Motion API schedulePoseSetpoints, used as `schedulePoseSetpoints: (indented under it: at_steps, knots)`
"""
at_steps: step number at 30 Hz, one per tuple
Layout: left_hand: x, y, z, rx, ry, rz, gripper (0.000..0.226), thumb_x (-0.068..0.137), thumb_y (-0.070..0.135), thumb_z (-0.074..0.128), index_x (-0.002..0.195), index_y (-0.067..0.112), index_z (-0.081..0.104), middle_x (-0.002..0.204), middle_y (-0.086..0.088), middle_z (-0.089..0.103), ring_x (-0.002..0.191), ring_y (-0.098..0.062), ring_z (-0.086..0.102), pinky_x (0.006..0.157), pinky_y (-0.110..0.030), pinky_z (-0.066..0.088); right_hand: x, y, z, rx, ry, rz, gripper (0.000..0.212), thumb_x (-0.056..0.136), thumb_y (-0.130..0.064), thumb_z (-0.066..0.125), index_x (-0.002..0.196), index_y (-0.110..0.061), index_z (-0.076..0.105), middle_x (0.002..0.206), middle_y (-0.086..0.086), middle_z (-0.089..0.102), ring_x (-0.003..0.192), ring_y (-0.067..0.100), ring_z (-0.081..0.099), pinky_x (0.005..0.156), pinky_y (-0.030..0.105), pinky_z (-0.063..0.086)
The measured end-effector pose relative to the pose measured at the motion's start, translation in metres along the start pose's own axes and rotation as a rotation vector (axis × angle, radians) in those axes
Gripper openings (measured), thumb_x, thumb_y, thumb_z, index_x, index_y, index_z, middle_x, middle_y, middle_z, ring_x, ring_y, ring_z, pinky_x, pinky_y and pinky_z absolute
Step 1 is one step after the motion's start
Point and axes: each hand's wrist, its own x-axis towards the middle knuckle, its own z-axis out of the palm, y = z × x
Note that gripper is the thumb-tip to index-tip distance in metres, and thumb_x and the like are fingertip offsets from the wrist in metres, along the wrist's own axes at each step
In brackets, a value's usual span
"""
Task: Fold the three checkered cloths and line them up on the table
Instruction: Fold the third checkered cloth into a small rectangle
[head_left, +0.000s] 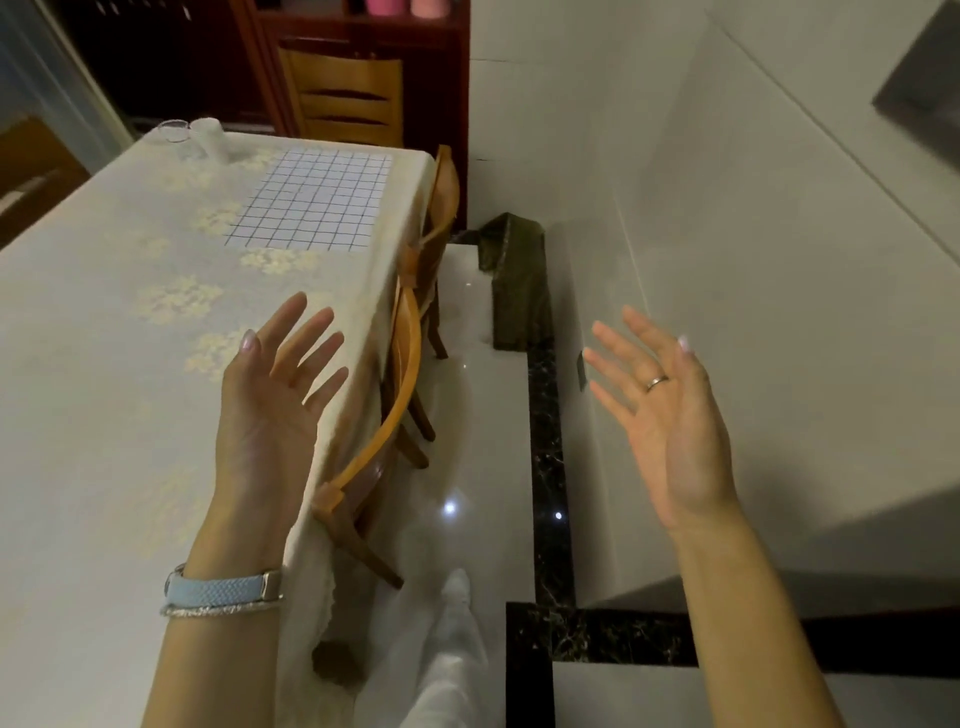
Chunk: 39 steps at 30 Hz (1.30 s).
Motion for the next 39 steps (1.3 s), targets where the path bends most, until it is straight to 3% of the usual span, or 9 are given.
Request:
schedulePoseSetpoints:
  at_steps: [19, 24, 39]
  knots:
    - [0.268, -0.013, 0.000, -0.035, 0.109, -0.009, 0.054, 0.099, 0.044, 0.030, 0.142, 0.019, 0.049, 0.139, -0.004, 0.059, 0.128, -0.022, 0.055, 0.110, -0.050, 0.037, 0.289, 0.002, 0.065, -0.014, -0.050, 0.020, 0.061, 0.088, -0.060, 0.036, 0.138, -0.027, 0.050, 0.138, -0.001, 0.059, 0.127, 0.016, 0.056, 0.114, 0.047, 0.035]
    - [0.326, -0.029, 0.004, -0.008, 0.184, 0.014, 0.053, 0.100, 0.044, 0.028, 0.142, 0.020, 0.048, 0.139, -0.002, 0.059, 0.128, -0.021, 0.055, 0.110, -0.049, 0.037, 0.372, 0.011, 0.067, -0.014, -0.115, 0.040, 0.057, 0.092, -0.053, 0.030, 0.140, -0.026, 0.047, 0.139, 0.000, 0.058, 0.128, 0.017, 0.055, 0.115, 0.048, 0.033]
    - [0.465, -0.056, 0.011, -0.046, 0.598, 0.118, 0.050, 0.101, 0.045, 0.030, 0.139, 0.021, 0.052, 0.137, -0.002, 0.060, 0.126, -0.022, 0.057, 0.111, -0.048, 0.038, 0.621, 0.034, 0.111, -0.042, -0.439, 0.106, 0.051, 0.101, -0.049, 0.029, 0.144, -0.025, 0.043, 0.140, -0.001, 0.057, 0.129, 0.016, 0.054, 0.114, 0.048, 0.034]
